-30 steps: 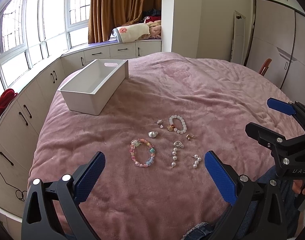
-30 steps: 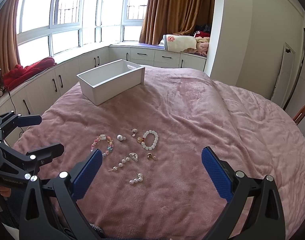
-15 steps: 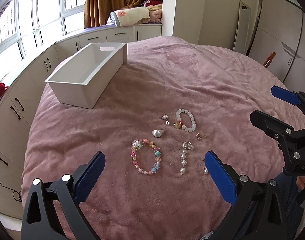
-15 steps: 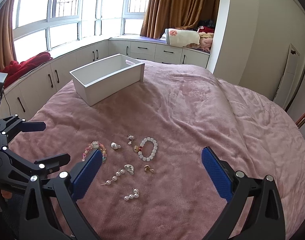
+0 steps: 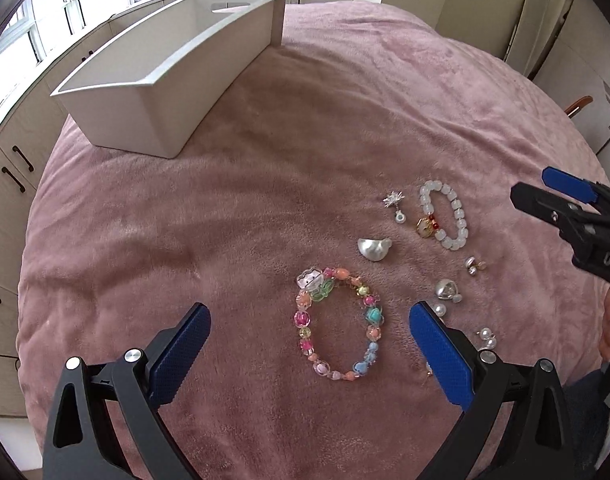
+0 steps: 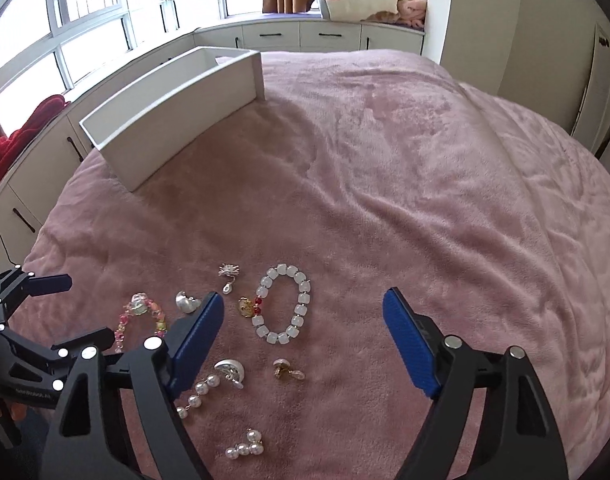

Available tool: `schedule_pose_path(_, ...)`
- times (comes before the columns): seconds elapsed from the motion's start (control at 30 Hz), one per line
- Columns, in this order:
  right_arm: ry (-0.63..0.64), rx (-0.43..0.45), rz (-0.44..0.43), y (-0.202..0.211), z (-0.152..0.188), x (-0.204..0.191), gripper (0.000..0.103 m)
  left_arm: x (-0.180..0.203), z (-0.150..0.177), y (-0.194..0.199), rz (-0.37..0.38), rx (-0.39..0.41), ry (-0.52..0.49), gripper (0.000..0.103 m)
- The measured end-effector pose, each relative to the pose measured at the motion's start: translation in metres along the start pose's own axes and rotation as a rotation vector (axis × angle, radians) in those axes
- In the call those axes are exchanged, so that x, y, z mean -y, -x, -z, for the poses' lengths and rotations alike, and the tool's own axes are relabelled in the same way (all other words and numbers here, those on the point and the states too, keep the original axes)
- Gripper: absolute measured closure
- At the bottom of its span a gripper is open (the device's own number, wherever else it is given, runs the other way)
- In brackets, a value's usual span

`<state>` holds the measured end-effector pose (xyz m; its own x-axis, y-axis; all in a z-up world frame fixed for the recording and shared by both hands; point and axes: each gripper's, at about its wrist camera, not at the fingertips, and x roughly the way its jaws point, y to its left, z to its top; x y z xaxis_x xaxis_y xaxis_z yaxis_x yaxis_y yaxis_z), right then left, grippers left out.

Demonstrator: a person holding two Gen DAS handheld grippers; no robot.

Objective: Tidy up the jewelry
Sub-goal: 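Grasp the multicolour beaded bracelet with the left tool while the right tool grasps the white bead bracelet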

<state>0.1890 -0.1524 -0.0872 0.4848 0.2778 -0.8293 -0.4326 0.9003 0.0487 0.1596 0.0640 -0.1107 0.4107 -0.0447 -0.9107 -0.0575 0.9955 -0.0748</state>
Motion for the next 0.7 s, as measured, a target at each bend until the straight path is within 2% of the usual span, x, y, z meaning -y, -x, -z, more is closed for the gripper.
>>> schedule_pose_path(0.1,-0.004,-0.059,0.013,-0.029,-0.002,0.005,0.033,-0.002,0.003,-0.015,-0.008,-0.038,-0.013,0.003)
schedule_pose_path(0.13,-0.007,-0.075,0.012,-0.037,-0.002,0.006,0.036,-0.002,0.005,-0.019,-0.006,-0.047,-0.015,0.006)
schedule_pose_path(0.2,-0.016,-0.099,0.008,-0.048,0.0,0.008,0.039,-0.003,0.007,-0.027,-0.001,-0.071,-0.018,0.014)
schedule_pose_path(0.27,-0.024,-0.109,0.006,-0.056,0.001,0.009,0.04,-0.003,0.009,-0.036,0.001,-0.097,-0.023,0.032)
schedule_pose_path(0.33,-0.029,-0.126,0.011,-0.064,0.002,0.01,0.043,-0.003,0.011,-0.044,0.001,-0.115,-0.034,0.036)
schedule_pose_path(0.5,0.001,-0.172,0.041,-0.087,0.004,0.008,0.05,-0.001,0.011,-0.051,-0.015,-0.108,-0.059,0.037)
schedule_pose_path(0.63,0.046,-0.183,0.077,-0.092,0.005,0.001,0.055,-0.004,0.009,-0.05,-0.042,-0.087,-0.052,0.054)
schedule_pose_path(0.7,0.069,-0.185,0.085,-0.093,0.005,-0.002,0.062,-0.006,0.008,-0.049,-0.053,-0.078,-0.042,0.061)
